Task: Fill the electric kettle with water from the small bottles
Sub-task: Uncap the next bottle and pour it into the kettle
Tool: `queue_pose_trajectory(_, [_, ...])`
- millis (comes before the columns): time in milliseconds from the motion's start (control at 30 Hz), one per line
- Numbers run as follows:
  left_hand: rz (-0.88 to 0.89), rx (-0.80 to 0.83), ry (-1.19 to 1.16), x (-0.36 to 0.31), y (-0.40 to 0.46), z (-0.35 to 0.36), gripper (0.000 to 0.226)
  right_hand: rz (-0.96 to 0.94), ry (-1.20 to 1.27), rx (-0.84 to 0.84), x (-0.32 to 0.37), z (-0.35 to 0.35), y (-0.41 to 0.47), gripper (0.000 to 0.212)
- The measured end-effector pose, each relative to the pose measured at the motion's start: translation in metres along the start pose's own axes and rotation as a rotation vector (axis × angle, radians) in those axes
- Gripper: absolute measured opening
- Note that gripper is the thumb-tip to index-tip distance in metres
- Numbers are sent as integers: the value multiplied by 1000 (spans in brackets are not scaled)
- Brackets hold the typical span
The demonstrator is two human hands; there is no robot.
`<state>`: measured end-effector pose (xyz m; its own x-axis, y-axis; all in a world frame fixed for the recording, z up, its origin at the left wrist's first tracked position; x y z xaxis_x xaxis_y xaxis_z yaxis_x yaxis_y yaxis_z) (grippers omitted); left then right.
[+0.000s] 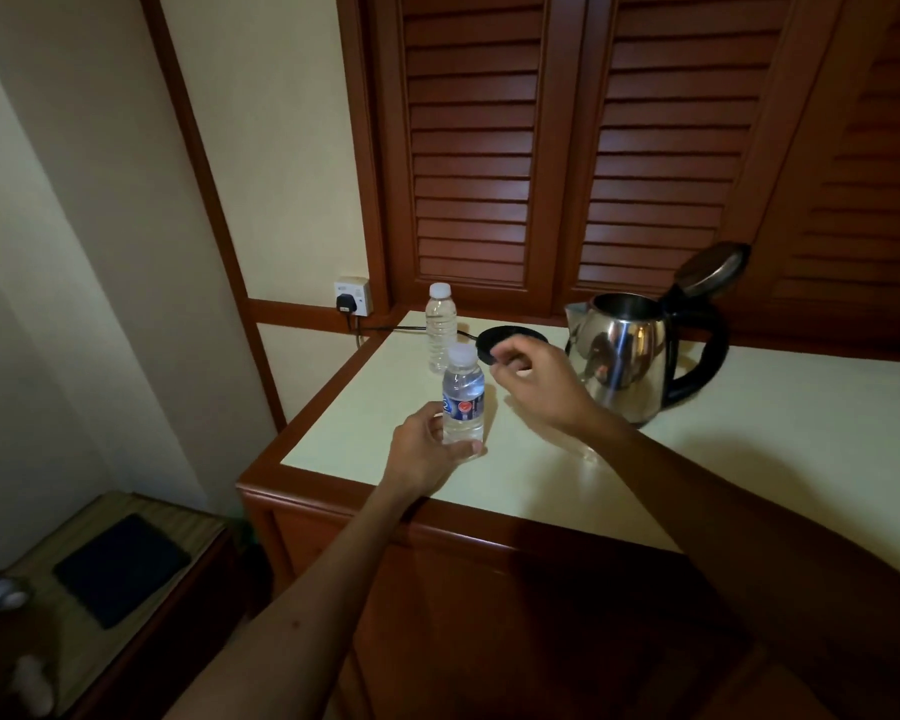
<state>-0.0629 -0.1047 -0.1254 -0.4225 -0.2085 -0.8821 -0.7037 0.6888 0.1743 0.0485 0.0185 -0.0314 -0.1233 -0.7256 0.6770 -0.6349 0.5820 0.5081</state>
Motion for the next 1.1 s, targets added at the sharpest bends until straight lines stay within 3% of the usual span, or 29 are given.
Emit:
queue_pose_trajectory(167, [9,14,-37,-7,-9,17,58,-87,-33,58,34,-17,-3,18])
queue_pose_trajectory(400, [-12,6,-105,-6,-12,15,52,-141,-319,160,53,-10,5,39])
queue_pose_trajectory(533, [-55,20,-157,-1,-8,15,46,-178,-358,205,59,-8,11,41])
queue_pose_trajectory(700, [-87,31,-191,4,-5,15,45,-240,-420,300,66,-4,10,38])
queue_pose_trajectory(900, [-87,70,-199,2,-6,14,44,-301,-449,483,73,4,9,10])
queue_pose_trajectory(1100, [-55,67,-196,0,-10,13,42,-321,-395,492,79,-3,2,40])
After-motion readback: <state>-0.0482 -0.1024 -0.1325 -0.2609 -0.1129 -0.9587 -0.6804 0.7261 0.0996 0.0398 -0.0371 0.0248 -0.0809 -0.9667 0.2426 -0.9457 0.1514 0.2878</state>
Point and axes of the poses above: each hand's wrist, its own y-axis towards the middle knuckle, its own z-axis out of the palm, x = y × z, the point moved 8 cm from there along y, towards the middle knuckle, and after that the axes turned 6 degrees about -x, right-handed, at the moved point
